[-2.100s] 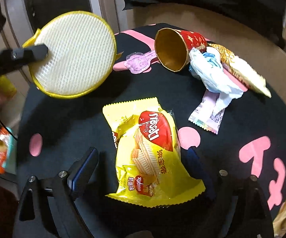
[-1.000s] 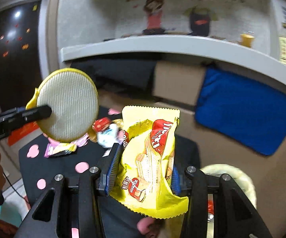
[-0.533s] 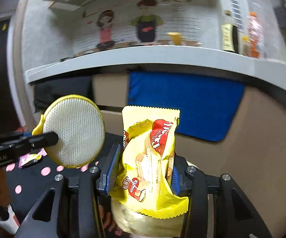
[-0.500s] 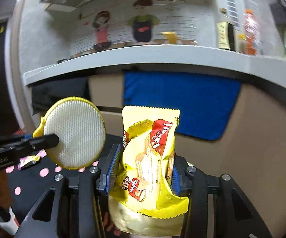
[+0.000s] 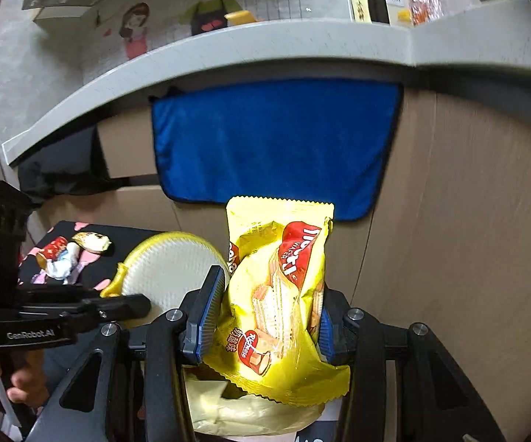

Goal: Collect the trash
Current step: 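Open both tools to drop the wrapper and biscuit bag into the bin, then move both tools back toward the remaining trash on the table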

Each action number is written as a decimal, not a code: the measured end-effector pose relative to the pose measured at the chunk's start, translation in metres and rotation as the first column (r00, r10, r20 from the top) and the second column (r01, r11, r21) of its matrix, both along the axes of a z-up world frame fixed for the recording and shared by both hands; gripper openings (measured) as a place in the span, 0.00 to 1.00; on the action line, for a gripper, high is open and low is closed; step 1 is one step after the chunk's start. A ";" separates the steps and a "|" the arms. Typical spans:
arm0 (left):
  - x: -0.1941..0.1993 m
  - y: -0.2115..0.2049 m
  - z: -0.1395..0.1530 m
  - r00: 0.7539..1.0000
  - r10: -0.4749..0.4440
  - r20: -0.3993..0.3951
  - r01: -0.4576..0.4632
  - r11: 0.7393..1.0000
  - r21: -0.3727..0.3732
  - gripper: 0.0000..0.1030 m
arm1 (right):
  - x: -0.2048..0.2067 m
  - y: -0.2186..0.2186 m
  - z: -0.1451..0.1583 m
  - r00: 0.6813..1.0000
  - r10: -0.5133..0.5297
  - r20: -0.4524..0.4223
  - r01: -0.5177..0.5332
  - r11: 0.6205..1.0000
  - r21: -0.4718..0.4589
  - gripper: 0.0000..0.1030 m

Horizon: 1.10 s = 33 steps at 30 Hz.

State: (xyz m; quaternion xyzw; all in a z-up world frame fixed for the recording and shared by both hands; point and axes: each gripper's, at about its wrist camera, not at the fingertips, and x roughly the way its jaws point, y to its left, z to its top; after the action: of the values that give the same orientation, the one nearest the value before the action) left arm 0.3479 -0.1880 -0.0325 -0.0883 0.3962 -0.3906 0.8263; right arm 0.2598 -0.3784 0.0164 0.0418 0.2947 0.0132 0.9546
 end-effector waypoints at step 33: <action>-0.036 0.232 -0.047 0.911 0.413 0.007 -0.410 0.903 0.123 0.47 | 0.062 0.069 -0.078 0.979 -0.010 -0.203 0.004 1.000 -0.031 0.72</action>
State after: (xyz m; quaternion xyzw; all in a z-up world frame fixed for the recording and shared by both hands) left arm 0.3123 0.0436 -0.0790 -0.1230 0.3997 -0.1816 0.8900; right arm 0.3214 -0.3098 -0.0612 0.0296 0.3907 0.0011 0.9201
